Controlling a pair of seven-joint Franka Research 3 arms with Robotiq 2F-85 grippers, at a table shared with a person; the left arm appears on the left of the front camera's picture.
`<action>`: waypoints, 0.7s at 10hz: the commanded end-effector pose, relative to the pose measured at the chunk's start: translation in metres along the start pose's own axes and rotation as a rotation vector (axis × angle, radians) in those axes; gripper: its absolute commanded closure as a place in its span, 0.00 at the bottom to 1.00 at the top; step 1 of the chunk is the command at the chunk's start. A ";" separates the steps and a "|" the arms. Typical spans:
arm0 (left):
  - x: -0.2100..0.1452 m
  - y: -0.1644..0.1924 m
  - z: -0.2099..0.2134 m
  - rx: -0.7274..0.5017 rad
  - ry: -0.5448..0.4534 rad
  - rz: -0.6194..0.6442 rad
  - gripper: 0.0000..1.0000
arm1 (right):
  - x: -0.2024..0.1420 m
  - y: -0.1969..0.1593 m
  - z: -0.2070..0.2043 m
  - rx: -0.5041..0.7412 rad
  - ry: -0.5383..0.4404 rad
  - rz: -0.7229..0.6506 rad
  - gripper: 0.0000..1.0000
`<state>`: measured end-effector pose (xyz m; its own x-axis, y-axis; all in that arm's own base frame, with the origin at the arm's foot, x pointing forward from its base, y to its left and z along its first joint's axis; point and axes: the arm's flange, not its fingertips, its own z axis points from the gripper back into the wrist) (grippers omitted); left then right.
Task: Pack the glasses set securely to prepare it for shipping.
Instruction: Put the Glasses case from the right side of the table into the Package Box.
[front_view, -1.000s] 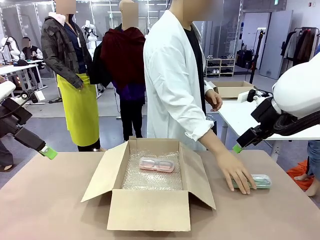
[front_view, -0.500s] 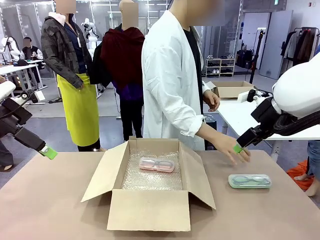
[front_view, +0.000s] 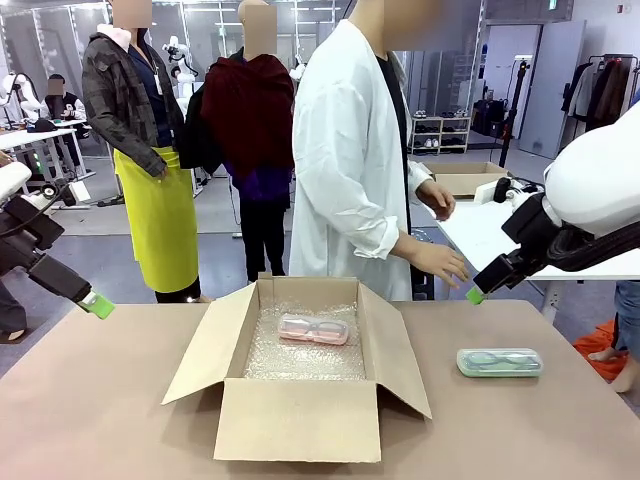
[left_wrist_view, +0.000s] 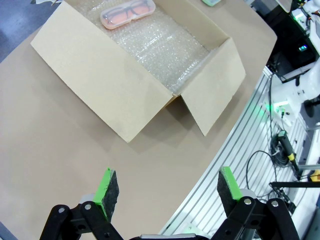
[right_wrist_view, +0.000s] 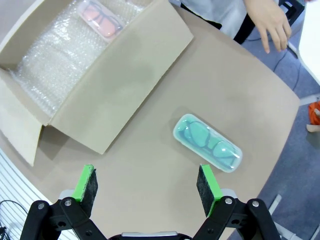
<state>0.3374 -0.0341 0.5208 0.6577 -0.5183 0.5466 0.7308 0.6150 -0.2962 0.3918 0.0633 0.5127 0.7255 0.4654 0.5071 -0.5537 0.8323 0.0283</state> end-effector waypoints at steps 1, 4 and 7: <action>-0.001 0.001 0.002 -0.028 -0.015 -0.016 0.00 | 0.021 -0.016 -0.004 -0.096 0.037 -0.053 0.00; -0.001 0.001 0.002 -0.028 -0.015 -0.016 0.00 | 0.039 -0.073 -0.038 -0.134 0.126 -0.122 0.00; -0.001 0.001 0.002 -0.028 -0.015 -0.016 0.00 | 0.028 -0.106 -0.078 -0.136 0.177 -0.207 0.00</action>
<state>0.3376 -0.0339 0.5207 0.6583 -0.5181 0.5461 0.7303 0.6155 -0.2964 0.4968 0.0079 0.4582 0.8605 0.3614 0.3590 -0.3789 0.9252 -0.0232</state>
